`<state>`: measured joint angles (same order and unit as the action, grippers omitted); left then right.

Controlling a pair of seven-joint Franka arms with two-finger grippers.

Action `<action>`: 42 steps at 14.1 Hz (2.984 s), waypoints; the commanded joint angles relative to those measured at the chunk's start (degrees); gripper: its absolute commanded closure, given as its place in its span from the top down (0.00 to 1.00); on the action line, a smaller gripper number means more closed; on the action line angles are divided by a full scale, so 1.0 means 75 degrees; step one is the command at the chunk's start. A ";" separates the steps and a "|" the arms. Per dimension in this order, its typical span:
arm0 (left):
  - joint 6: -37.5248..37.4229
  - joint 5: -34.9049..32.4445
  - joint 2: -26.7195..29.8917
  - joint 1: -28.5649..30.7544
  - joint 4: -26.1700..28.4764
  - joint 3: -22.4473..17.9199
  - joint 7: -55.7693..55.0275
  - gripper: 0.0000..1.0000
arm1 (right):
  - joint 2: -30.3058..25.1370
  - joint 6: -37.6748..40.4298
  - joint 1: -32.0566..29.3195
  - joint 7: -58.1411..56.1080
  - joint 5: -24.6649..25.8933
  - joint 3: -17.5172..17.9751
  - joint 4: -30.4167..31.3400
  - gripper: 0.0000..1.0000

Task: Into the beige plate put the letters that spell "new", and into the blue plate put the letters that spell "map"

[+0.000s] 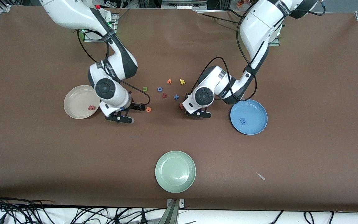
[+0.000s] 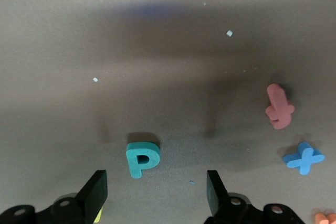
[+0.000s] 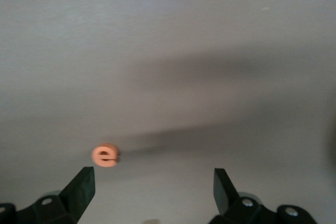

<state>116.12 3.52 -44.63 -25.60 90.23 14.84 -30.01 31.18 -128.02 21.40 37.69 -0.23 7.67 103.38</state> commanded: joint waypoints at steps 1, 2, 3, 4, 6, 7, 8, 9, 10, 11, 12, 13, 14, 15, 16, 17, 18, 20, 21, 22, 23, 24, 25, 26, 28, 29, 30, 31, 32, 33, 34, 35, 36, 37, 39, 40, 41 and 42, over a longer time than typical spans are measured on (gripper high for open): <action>0.0127 -0.0211 0.0009 -0.0032 0.0086 -0.0057 0.0135 0.61 | 0.0483 -0.0296 0.0321 0.0411 -0.0087 -0.0014 -0.0460 1.00; 0.0127 -0.0211 0.0009 -0.0032 0.0086 -0.0056 0.0123 0.51 | 0.0565 -0.0402 0.0403 0.0505 -0.0087 -0.0014 -0.0460 1.00; 0.0138 -0.0211 0.0009 -0.0032 0.0074 -0.0056 0.0134 0.41 | 0.0624 -0.0496 0.0508 0.0529 -0.0017 -0.0026 -0.0448 1.00; 0.0197 -0.0211 -0.0014 -0.0032 0.0074 -0.0056 0.0135 0.34 | 0.0740 -0.0566 0.0544 0.0541 -0.0005 -0.0038 -0.0448 1.00; 0.0279 -0.0223 -0.0037 -0.0009 0.0074 -0.0068 0.0146 0.31 | 0.0858 -0.0789 0.0614 0.0530 0.0007 -0.0038 -0.0448 1.00; 0.0279 -0.0223 -0.0037 0.0015 0.0086 -0.0068 0.0158 0.26 | 0.0905 -0.0825 0.0650 0.0541 0.0007 -0.0038 -0.0448 1.00; 0.0279 -0.0223 -0.0037 0.0027 0.0074 -0.0068 0.0158 0.26 | 0.0975 -0.0895 0.0673 0.0530 0.0018 -0.0038 -0.0448 1.00; 0.0291 -0.0223 -0.0037 0.0027 0.0074 -0.0068 0.0158 0.26 | 0.0999 -0.0918 0.0674 0.0518 0.0030 -0.0038 -0.0425 1.00; 0.0279 -0.0223 -0.0037 0.0027 0.0074 -0.0068 0.0158 0.26 | 0.0999 -0.0953 0.0674 0.0506 0.0030 -0.0038 -0.0390 0.99; 0.0279 -0.0223 -0.0026 0.0050 0.0074 -0.0068 0.0158 0.26 | 0.1011 -0.0954 0.0708 0.0495 0.0042 -0.0038 -0.0343 0.98; 0.0279 -0.0223 -0.0026 0.0027 0.0074 -0.0068 0.0158 0.26 | 0.1011 -0.0954 0.0709 0.0483 0.0042 -0.0038 -0.0273 0.95; 0.0279 -0.0223 -0.0026 0.0027 0.0074 -0.0080 0.0158 0.24 | 0.0999 -0.0942 0.0685 0.0448 0.0042 -0.0038 -0.0249 0.93; 0.0268 -0.0235 -0.0003 0.0027 0.0074 -0.0080 0.0158 0.24 | 0.0999 -0.0942 0.0697 0.0448 0.0042 -0.0038 -0.0226 0.89; 0.0209 -0.0235 0.0032 0.0073 0.0063 -0.0080 0.0181 0.23 | 0.0999 -0.0954 0.0697 0.0448 0.0042 -0.0038 -0.0202 0.84; 0.0116 -0.0235 0.0102 0.0085 0.0051 -0.0080 0.0193 0.23 | 0.0999 -0.0942 0.0709 0.0448 0.0042 -0.0038 -0.0179 0.82; -0.0036 -0.0235 0.0173 0.0097 0.0028 -0.0080 0.0193 0.23 | 0.0988 -0.0954 0.0697 0.0436 0.0042 -0.0038 -0.0121 0.77; -0.0223 -0.0235 0.0243 0.0097 -0.0019 -0.0115 0.0193 0.23 | 0.0976 -0.0942 0.0697 0.0436 0.0042 -0.0038 -0.0120 0.71; -0.0702 -0.0432 0.0640 0.0178 -0.0031 -0.0266 0.0275 0.23 | 0.0976 -0.0954 0.0685 0.0377 0.0042 -0.0038 -0.0120 0.61; -0.0995 -0.0724 0.0839 0.0272 -0.0054 -0.0267 0.0391 0.23 | 0.0976 -0.0954 0.0685 0.0366 0.0042 -0.0038 -0.0120 0.54; -0.1253 -0.0970 0.0992 0.0366 -0.0055 -0.0267 0.0532 0.23 | 0.0976 -0.0954 0.0685 0.0365 0.0042 -0.0038 -0.0120 0.49; -0.1465 -0.1240 0.1110 0.0483 -0.0055 -0.0291 0.0765 0.23 | 0.0976 -0.0954 0.0685 0.0365 0.0042 -0.0038 -0.0132 0.43; -0.1606 -0.1521 0.1169 0.0727 -0.0055 -0.0279 0.1046 0.24 | 0.0976 -0.0954 0.0674 0.0377 0.0042 -0.0050 -0.0132 0.39; -0.1666 -0.1686 0.1193 0.0962 -0.0043 -0.0279 0.1385 0.24 | 0.0976 -0.0965 0.0674 0.0377 0.0042 -0.0061 -0.0132 0.35; -0.1666 -0.1839 0.1205 0.1161 -0.0031 -0.0279 0.1713 0.24 | 0.0976 -0.0989 0.0674 0.0389 0.0042 -0.0061 -0.0132 0.31; -0.1690 -0.2097 0.1205 0.1606 0.0004 -0.0279 0.2265 0.24 | 0.0964 -0.0966 0.0674 0.0389 0.0042 -0.0061 -0.0155 0.27; -0.1666 -0.2121 0.1193 0.1783 0.0062 -0.0267 0.2499 0.24 | 0.0929 -0.0954 0.0674 0.0412 0.0042 -0.0061 -0.0167 0.26; -0.1655 -0.2121 0.1135 0.1924 0.0097 -0.0256 0.2687 0.24 | 0.0859 -0.0919 0.0674 0.0378 0.0042 -0.0061 -0.0202 0.23; -0.1643 -0.2133 0.1065 0.1948 0.0144 -0.0267 0.2747 0.24 | 0.0661 -0.0779 0.0662 0.0308 0.0042 -0.0073 -0.0225 0.20; -0.1631 -0.2133 0.1029 0.1995 0.0261 -0.0267 0.2759 0.24 | 0.0485 -0.0395 0.0615 0.0249 0.0042 -0.0096 -0.0249 0.17; -0.1596 -0.2145 0.1029 0.2088 0.0424 -0.0267 0.2760 0.24 | 0.0344 0.0026 0.0580 0.0016 0.0042 -0.0213 -0.0330 0.15; -0.1549 -0.2145 0.1017 0.2136 0.0577 -0.0267 0.2760 0.23 | 0.0192 0.0390 0.0580 -0.0334 0.0042 -0.0376 -0.0331 0.14; -0.1421 -0.2145 0.0924 0.2194 0.0648 -0.0267 0.2760 0.23 | 0.0051 0.0719 0.0580 -0.0697 0.0042 -0.0517 -0.0319 0.13; -0.1269 -0.2145 0.0865 0.2218 0.0707 -0.0267 0.2760 0.24 | -0.0066 0.0977 0.0580 -0.1003 0.0042 -0.0658 -0.0273 0.13; -0.1175 -0.2145 0.0865 0.2253 0.0765 -0.0279 0.2748 0.36 | -0.0218 0.1247 0.0580 -0.1377 0.0042 -0.0845 -0.0203 0.13; -0.1244 -0.2145 0.0888 0.2359 0.0789 -0.0256 0.2736 1.00 | -0.0290 0.2100 0.0580 -0.2337 0.0042 -0.1219 -0.0179 0.13; -0.1325 -0.2133 0.0958 0.2289 0.0778 -0.0209 0.2678 1.00 | -0.0302 0.2406 0.0580 -0.2562 0.0042 -0.1477 -0.0179 0.13; -0.1477 -0.2121 0.1005 0.2254 0.0708 -0.0151 0.2620 1.00 | -0.0313 0.2618 0.0580 -0.2831 0.0042 -0.1735 -0.0179 0.13; -0.1548 -0.2029 0.1052 0.2242 0.0638 0.0059 0.2584 1.00 | -0.0360 0.2783 0.0580 -0.3240 0.0053 -0.1981 -0.0156 0.13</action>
<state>106.31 -11.00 -38.62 -8.73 95.19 12.92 -10.06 30.11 -109.61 25.60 18.40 -0.04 -4.28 100.64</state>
